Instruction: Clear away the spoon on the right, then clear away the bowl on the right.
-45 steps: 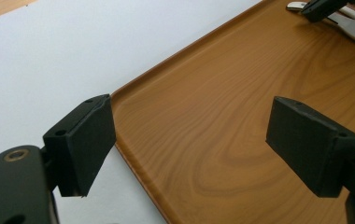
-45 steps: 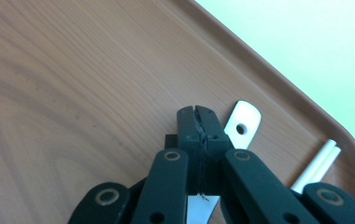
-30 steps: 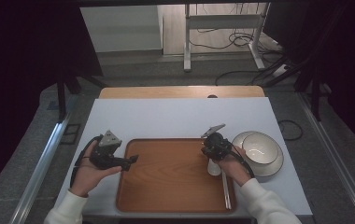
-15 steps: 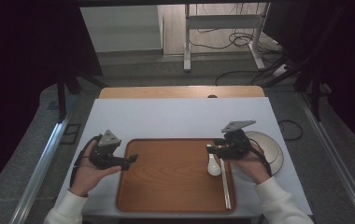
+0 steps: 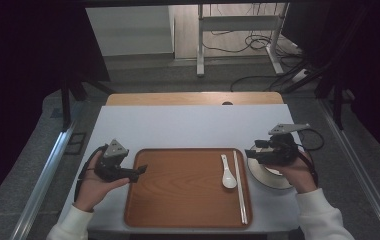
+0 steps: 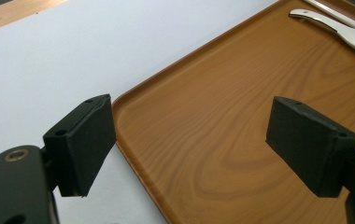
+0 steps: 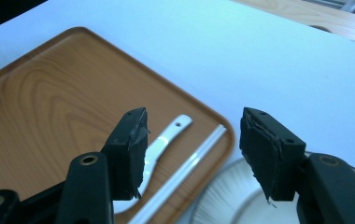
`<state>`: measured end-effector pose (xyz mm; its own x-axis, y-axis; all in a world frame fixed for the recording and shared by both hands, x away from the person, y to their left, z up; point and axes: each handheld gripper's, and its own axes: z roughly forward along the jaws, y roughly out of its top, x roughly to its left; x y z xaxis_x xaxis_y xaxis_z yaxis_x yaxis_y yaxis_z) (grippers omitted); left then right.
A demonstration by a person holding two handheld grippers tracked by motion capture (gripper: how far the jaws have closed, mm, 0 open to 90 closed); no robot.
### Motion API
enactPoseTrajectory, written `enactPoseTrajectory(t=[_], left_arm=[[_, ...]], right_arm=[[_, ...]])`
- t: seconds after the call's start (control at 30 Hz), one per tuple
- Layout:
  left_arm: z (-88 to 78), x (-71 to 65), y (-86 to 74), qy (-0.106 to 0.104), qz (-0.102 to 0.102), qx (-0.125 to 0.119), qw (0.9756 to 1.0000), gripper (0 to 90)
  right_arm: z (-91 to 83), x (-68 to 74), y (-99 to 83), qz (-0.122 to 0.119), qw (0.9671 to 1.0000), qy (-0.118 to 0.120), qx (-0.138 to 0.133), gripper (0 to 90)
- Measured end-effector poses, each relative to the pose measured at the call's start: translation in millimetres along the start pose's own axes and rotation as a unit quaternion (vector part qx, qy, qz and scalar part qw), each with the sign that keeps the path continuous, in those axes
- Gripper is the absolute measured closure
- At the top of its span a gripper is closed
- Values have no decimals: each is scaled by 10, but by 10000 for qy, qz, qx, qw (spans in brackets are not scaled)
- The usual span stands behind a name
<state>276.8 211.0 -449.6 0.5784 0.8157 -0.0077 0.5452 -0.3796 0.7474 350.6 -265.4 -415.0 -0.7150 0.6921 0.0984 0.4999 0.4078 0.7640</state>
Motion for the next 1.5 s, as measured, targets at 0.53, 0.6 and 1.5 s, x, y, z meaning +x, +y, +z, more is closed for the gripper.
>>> enactPoseTrajectory(t=[0.53, 0.6, 1.5], left_arm=[[-89, 57, -6, 100, -175, -222, 9995, 155], [-85, 58, -9, 98, -184, -221, 9995, 156], [-56, 55, 12, 87, -123, -219, 9996, 155]], right_arm=[[-94, -189, -73, 85, 9990, -423, 91, 402], [-104, -193, -73, 65, 9989, -452, 106, 402], [-396, -549, -242, 663, 9818, -1676, 593, 387]])
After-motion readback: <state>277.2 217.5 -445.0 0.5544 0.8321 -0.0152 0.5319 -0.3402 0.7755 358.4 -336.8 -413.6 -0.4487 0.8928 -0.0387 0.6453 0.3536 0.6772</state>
